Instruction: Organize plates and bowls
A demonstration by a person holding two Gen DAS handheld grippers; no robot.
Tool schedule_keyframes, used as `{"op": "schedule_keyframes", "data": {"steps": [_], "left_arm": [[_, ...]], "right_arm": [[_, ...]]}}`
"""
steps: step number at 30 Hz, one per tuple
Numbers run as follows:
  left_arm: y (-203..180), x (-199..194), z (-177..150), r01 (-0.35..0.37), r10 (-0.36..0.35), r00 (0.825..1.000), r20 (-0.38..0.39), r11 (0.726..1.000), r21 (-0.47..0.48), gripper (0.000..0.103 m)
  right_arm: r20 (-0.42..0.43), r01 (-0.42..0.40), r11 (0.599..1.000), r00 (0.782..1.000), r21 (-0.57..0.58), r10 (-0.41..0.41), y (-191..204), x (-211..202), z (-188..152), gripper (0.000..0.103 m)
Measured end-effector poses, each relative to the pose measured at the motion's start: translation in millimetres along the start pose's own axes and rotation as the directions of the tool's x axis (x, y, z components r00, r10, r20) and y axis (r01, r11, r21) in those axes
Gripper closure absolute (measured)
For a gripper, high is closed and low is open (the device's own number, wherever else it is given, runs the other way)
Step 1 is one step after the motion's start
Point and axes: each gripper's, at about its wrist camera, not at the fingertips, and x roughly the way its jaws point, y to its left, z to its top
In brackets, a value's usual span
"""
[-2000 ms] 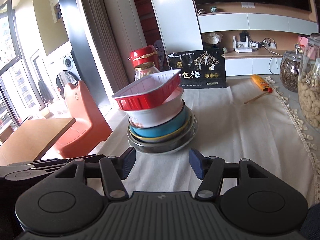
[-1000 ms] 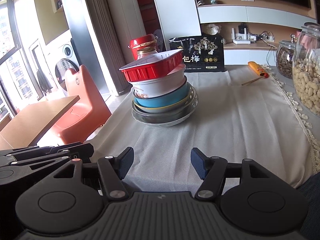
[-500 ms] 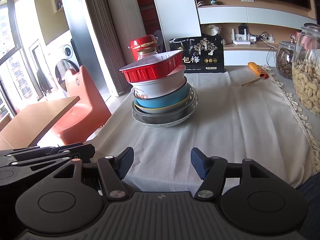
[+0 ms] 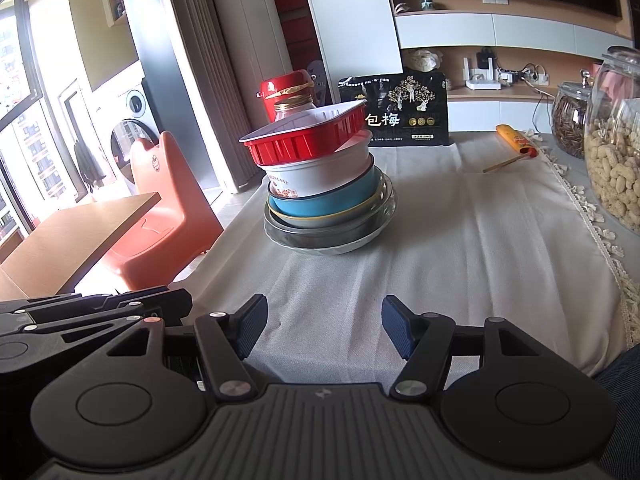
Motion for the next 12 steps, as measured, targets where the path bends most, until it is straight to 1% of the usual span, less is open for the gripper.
{"op": "schedule_keyframes", "data": {"steps": [5,7,10,11,12], "left_arm": [[-1,1,1,-0.006,0.006,1.000,0.002,1.000,0.005,0.087],[-1,3,5,-0.030,0.030,0.999,0.011,0.999,0.013,0.086],[4,10,24,-0.113,0.112,0.993,0.024,0.992,0.052,0.086],[6,12,30,-0.145,0.143,0.989,0.033,0.987,0.068,0.086],[13,14,40,-0.204,0.199,0.978,0.054,0.975,0.094,0.086]], "right_arm": [[0.002,-0.002,1.000,1.000,0.000,0.002,0,-1,1,0.039],[0.004,-0.005,1.000,1.000,0.001,0.005,-1,-1,1,0.039],[0.011,-0.006,1.000,1.000,0.006,0.006,-6,-3,12,0.039],[0.025,-0.002,1.000,1.000,0.009,0.001,-10,-4,20,0.039],[0.047,0.005,1.000,0.999,0.012,-0.006,-14,-6,29,0.039]]}}
